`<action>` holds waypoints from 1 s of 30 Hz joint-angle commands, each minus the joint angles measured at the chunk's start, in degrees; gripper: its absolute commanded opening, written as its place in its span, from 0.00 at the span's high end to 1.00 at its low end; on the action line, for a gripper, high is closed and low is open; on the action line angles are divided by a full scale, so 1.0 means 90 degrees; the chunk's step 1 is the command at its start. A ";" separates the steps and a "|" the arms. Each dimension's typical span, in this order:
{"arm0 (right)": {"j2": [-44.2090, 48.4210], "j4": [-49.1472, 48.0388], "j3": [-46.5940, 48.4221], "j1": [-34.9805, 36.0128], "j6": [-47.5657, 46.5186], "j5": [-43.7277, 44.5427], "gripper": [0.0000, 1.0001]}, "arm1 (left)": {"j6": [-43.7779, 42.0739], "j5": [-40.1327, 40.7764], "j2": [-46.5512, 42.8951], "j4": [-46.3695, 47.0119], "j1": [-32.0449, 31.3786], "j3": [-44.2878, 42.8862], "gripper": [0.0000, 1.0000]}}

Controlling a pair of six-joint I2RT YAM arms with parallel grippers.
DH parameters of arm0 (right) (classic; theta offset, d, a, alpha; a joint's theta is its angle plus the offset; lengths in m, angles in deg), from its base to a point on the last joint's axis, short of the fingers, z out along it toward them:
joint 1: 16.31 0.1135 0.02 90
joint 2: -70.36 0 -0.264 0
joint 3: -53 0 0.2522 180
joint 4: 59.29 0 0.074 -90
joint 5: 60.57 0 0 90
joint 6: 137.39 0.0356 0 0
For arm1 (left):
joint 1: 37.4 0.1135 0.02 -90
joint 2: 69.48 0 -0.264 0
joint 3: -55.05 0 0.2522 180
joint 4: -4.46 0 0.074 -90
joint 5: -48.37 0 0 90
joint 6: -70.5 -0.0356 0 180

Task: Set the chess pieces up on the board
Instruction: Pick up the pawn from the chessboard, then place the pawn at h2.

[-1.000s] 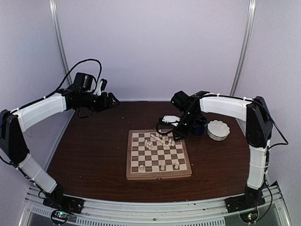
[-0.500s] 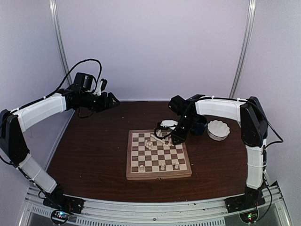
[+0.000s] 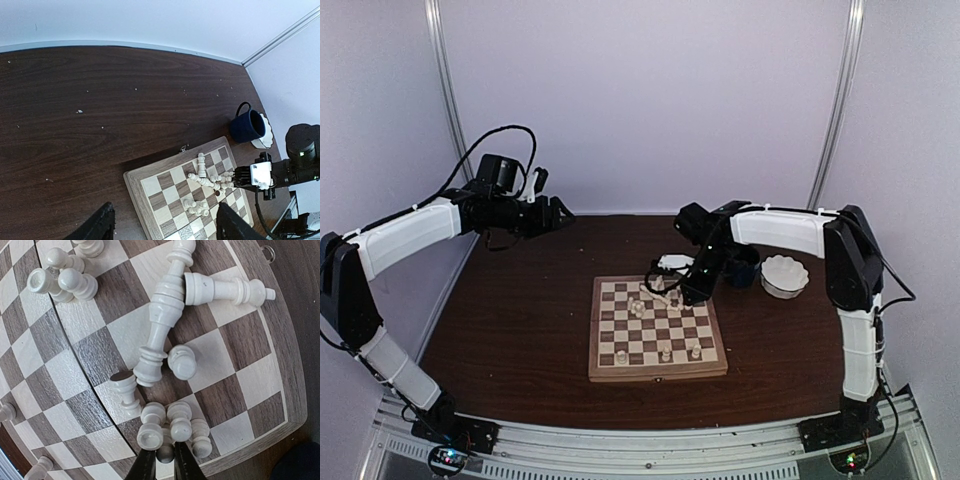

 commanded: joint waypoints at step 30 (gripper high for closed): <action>0.2224 -0.0619 -0.2634 0.0788 -0.0464 -0.0273 0.89 | 0.0076 -0.0147 0.0075 0.0306 0.0061 -0.0083 0.31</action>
